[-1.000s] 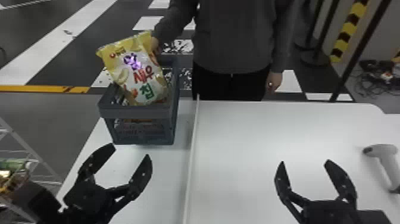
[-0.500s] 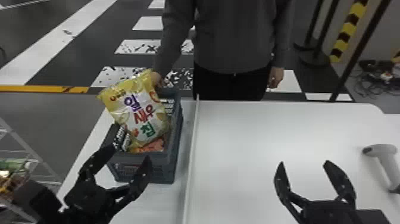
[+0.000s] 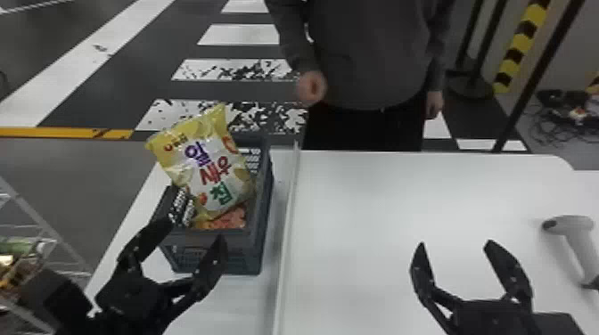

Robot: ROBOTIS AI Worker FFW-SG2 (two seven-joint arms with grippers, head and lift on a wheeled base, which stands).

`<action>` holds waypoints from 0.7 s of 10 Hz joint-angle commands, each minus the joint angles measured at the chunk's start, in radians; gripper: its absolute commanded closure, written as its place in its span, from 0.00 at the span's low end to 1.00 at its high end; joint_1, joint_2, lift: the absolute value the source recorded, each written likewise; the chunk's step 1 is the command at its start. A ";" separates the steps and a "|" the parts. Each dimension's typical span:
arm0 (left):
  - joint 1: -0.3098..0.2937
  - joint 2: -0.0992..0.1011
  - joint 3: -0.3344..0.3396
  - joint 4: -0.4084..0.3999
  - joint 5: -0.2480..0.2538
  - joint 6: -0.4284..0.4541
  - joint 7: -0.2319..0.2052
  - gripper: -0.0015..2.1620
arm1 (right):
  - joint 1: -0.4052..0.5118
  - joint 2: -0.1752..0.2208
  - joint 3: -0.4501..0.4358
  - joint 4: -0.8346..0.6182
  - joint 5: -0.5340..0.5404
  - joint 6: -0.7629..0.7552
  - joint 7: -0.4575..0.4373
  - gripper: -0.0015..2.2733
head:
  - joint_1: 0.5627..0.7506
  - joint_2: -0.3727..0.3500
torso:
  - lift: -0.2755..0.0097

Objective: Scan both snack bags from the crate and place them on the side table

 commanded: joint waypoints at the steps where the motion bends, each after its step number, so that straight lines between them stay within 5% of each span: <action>1: -0.010 -0.002 0.022 0.010 0.012 -0.003 -0.012 0.06 | 0.000 0.001 0.000 0.000 0.000 0.007 0.000 0.04 | 0.70 0.62 | 0.63; 7: -0.120 0.000 0.169 0.099 0.075 0.043 -0.058 0.06 | -0.006 0.001 0.008 0.000 0.002 0.053 0.000 0.04 | 0.70 0.72 | 0.63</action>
